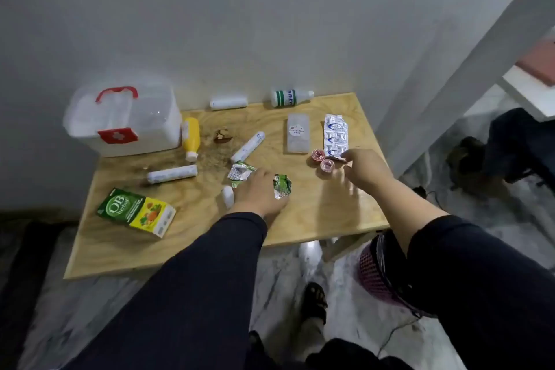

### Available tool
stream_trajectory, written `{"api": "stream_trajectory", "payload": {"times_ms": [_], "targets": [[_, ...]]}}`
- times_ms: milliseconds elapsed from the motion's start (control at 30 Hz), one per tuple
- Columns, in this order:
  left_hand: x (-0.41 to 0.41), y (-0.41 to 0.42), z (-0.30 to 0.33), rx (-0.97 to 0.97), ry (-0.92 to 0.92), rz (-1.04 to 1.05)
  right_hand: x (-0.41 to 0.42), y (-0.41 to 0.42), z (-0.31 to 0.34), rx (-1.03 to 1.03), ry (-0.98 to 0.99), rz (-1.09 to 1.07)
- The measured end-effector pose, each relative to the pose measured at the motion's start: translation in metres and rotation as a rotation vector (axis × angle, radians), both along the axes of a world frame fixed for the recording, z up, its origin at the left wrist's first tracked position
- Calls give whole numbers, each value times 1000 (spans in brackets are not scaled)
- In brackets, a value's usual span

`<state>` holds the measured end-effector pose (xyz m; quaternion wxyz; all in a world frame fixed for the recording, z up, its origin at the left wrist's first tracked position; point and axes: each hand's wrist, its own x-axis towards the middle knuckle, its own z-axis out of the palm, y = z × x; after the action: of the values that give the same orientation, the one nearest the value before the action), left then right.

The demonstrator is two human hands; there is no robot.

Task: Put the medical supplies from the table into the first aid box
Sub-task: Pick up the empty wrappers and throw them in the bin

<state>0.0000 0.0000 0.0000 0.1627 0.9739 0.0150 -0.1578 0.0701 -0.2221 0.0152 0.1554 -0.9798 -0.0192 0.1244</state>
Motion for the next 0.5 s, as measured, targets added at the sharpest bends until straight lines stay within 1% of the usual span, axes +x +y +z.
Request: {"api": "stream_trajectory", "payload": {"times_ms": [33,167,333,433,500], "targets": [[1,-4,-3,27,10,0,5,-2,-3,23,-4,-10],[1,-10,-23,71,-86,42,18,-4,-20,106,-33,29],[-1,-11,-38,96,-193,46,24,-7,-32,84,-130,140],[-1,-13,-41,104,-199,46,24,-6,-29,126,-134,103],[0,-13,-42,120,-181,39,25,-4,-27,93,-129,103]]}}
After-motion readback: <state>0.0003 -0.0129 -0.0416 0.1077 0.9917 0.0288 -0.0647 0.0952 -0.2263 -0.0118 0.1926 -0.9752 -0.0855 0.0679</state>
